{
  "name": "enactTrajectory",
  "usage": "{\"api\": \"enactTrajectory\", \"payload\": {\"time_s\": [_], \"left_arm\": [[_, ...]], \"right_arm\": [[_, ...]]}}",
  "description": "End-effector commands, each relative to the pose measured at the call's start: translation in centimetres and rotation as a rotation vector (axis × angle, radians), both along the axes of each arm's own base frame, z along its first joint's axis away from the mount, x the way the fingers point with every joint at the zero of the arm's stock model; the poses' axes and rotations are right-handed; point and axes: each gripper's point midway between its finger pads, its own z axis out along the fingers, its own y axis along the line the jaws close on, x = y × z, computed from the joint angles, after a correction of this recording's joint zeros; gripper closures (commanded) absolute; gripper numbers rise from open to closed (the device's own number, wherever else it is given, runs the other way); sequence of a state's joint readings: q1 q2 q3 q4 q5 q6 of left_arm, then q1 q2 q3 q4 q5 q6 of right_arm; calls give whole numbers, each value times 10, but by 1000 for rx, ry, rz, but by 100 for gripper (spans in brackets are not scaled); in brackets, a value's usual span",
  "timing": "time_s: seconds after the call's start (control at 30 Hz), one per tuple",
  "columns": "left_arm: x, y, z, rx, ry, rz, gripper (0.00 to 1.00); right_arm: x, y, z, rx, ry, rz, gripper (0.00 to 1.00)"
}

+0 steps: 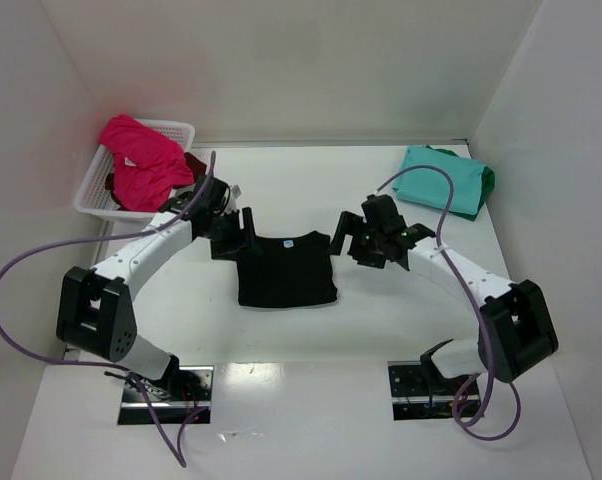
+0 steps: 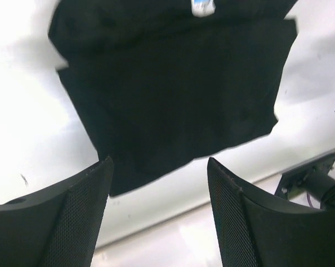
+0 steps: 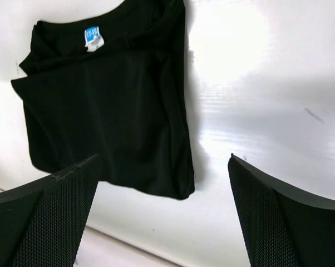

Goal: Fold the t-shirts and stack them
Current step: Fold the long partially folded tshirt into a neat square

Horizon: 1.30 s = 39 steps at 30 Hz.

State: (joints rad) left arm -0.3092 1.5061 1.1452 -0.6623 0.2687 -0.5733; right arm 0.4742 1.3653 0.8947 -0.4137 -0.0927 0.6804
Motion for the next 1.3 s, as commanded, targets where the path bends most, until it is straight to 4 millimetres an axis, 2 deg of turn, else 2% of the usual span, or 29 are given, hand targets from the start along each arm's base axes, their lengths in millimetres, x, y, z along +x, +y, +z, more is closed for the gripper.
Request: {"api": "enactTrajectory", "payload": {"time_s": [0.0, 0.07, 0.2, 0.3, 0.47, 0.8, 0.9, 1.03, 1.2, 1.27], "left_arm": [[30, -5, 15, -11, -103, -21, 24], [38, -10, 8, -23, -110, -37, 24], [36, -16, -24, -42, -54, -46, 26], [35, -11, -46, -23, -35, -2, 28], [41, -8, -75, 22, -12, 40, 29], [54, -10, -105, 35, -1, 58, 29], [56, -12, -104, 30, -7, 50, 29], [57, -12, -83, 17, -38, 44, 26], [56, -15, -33, -16, -118, 16, 26], [58, -10, -1, -26, -182, 14, 25]], "right_arm": [[22, 4, 5, -20, -80, 28, 0], [26, 6, -3, -22, -84, 37, 0], [23, 10, -20, -8, -69, 58, 0], [24, 13, -23, 13, -87, 67, 0], [22, 16, -41, 0, -44, 93, 0], [25, 26, -60, 16, -1, 134, 0], [24, 27, -66, 14, 16, 138, 1], [26, 29, -67, 23, 13, 136, 5], [23, 38, -68, 36, 26, 136, 9], [21, 44, -69, 40, 26, 147, 12]]}}
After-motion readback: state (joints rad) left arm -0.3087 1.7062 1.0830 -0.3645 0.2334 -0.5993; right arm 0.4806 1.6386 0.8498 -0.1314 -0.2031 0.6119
